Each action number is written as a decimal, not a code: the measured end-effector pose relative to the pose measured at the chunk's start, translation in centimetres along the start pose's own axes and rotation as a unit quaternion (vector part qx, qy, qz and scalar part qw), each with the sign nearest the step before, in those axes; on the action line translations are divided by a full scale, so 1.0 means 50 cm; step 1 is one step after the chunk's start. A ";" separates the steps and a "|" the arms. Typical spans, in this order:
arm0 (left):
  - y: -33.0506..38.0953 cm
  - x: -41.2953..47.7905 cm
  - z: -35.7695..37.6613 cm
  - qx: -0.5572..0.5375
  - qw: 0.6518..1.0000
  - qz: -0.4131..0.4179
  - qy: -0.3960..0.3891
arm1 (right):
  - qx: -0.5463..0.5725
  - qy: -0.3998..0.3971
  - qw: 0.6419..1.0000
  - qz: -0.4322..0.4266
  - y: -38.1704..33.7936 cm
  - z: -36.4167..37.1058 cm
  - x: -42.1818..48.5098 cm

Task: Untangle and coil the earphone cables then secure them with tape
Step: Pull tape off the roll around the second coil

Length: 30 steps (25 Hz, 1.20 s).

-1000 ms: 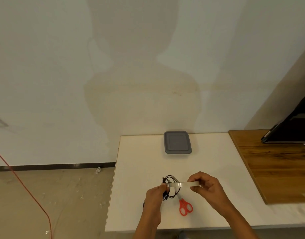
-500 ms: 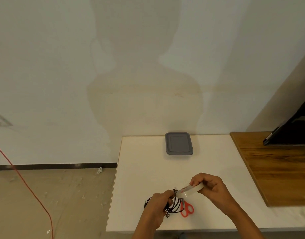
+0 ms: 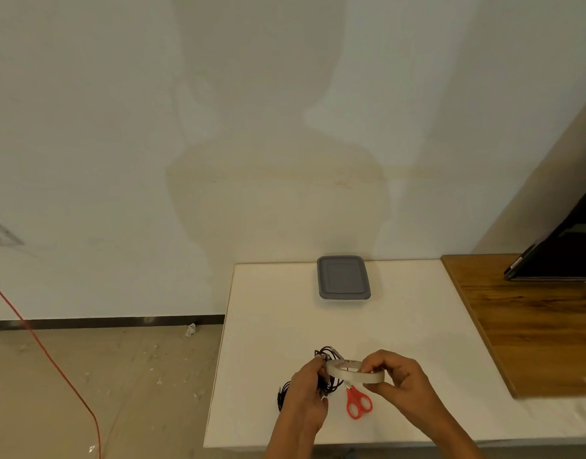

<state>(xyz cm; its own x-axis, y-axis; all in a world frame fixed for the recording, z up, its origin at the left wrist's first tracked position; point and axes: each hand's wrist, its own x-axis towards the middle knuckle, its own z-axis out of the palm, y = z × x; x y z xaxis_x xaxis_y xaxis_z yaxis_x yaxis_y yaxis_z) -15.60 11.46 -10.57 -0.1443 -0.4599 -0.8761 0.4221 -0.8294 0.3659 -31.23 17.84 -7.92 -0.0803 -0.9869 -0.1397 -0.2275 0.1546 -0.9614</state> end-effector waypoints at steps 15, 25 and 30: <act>-0.004 -0.033 0.014 -0.107 0.994 -0.027 -0.022 | -0.043 0.000 0.999 -0.013 -0.019 0.041 -0.004; 0.008 -0.075 -0.017 0.012 0.995 -0.087 -0.055 | -0.024 -0.010 0.999 0.033 -0.048 0.009 0.029; 0.009 -0.087 -0.032 0.040 0.988 -0.123 -0.080 | -0.002 -0.041 0.998 0.056 -0.053 -0.016 0.025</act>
<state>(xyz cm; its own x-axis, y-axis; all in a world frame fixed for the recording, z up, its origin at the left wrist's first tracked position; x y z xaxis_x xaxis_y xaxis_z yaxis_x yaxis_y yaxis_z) -13.37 13.57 -7.09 -0.3752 -0.2802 -0.8836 0.2850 -0.9419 0.1777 -31.49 16.23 -5.34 -0.0259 -0.9641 -0.2643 -0.2253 0.2632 -0.9381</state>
